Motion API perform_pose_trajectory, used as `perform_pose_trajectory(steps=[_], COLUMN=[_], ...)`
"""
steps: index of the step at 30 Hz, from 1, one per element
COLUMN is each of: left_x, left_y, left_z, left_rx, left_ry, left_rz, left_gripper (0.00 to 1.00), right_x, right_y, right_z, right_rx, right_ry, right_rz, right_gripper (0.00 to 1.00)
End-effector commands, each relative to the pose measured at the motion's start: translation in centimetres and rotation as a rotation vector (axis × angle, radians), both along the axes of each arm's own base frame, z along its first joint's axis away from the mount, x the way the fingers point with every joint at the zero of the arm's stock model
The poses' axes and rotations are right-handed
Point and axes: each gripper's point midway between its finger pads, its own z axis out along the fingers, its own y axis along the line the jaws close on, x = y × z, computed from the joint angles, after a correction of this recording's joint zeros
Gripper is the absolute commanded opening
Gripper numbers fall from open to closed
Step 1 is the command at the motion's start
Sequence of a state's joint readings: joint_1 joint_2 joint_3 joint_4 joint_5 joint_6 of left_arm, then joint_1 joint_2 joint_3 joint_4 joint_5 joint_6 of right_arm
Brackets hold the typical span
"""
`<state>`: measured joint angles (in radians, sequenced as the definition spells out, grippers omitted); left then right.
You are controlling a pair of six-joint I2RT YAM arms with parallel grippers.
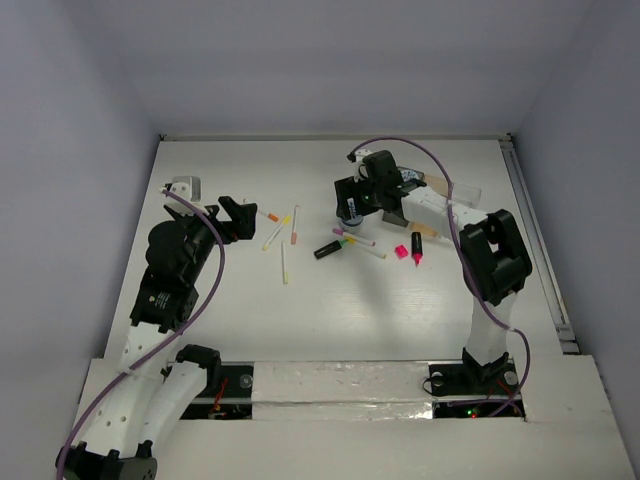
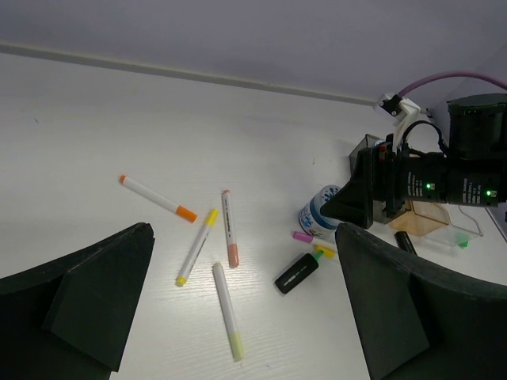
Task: Sort the stationery into containers
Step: Pick up the stationery from the center of the board.
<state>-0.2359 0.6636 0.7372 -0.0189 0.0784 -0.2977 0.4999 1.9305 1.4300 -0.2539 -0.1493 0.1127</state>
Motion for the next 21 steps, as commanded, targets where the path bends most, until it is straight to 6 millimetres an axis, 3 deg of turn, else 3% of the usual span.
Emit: perform_pose_trajectory(steps=[1,15,17,21], left_x=[-0.2,0.0,0.0,0.0], left_y=[-0.4,-0.5,-0.5,-0.5], left_z=[2.3,2.2,2.3,2.3], left_rx=[-0.025,-0.025,-0.026,-0.026], left_ry=[-0.076,-0.070,-0.073,-0.073], left_rz=[-0.020,-0.021,-0.021,-0.021], left_gripper=[0.99,0.99,0.99,0.99], right_x=[0.4,0.9,0.9,1.2], right_y=[0.8,0.1,0.0,0.1], right_z=[1.8,0.3,0.2,0.6], right_rx=[0.011,-0.110,-0.119,-0.116], right_ry=[-0.052,-0.064,-0.063,-0.073], right_rz=[0.006,-0.023,-0.027,-0.025], right_gripper=[0.87,0.81,0.70,0.61])
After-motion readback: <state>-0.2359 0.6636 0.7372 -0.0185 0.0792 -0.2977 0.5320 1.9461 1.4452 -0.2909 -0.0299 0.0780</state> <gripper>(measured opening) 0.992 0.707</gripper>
